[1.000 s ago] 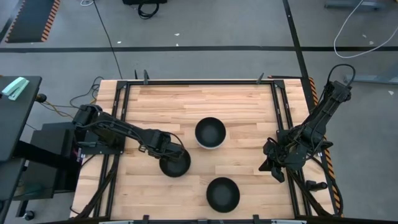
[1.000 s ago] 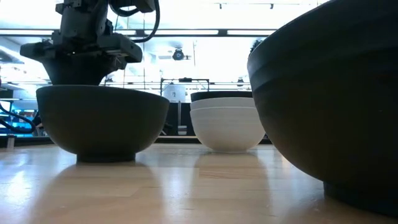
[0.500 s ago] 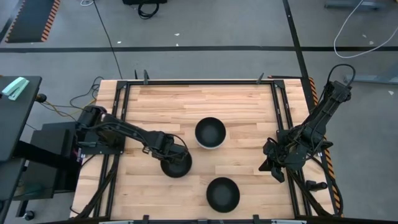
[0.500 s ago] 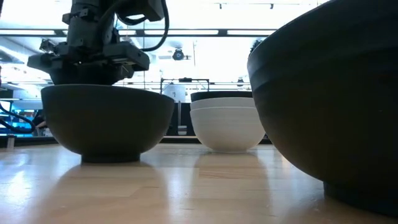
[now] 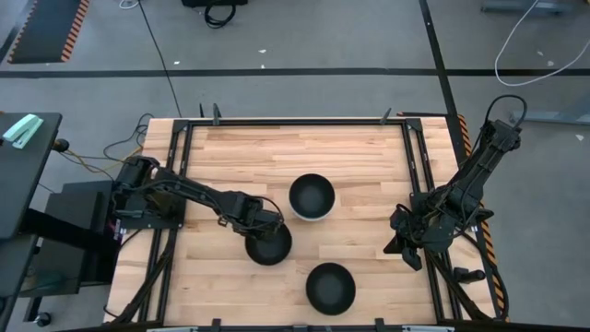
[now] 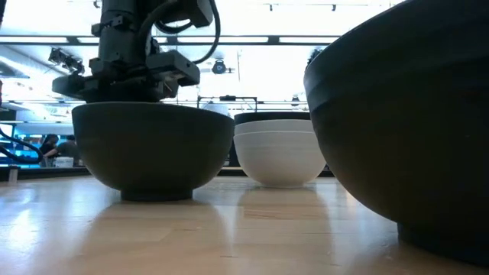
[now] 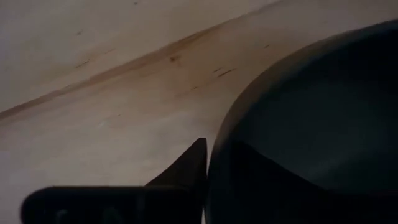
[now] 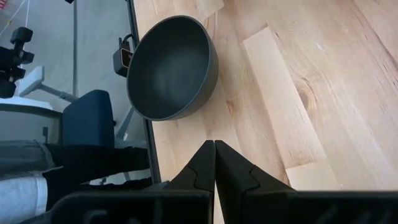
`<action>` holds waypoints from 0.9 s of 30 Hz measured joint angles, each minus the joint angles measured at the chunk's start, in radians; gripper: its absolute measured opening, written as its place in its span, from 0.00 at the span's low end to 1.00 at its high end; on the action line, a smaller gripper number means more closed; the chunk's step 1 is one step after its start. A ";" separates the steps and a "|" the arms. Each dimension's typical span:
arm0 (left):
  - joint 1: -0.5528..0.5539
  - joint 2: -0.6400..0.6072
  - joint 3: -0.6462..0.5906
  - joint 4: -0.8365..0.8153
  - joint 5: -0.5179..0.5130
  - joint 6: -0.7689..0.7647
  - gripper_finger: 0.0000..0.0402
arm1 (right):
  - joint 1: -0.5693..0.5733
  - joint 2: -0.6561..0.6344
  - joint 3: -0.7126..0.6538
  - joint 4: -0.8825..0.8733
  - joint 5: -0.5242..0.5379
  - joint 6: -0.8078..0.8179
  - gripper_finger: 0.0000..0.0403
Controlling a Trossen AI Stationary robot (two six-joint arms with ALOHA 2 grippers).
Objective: Nest bowls inside each other
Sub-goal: Stack the left black bowl on the black bowl
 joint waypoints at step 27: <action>0.031 -0.008 0.269 -0.133 -0.045 0.179 0.03 | 0.000 0.000 0.000 -0.031 0.023 -0.011 0.03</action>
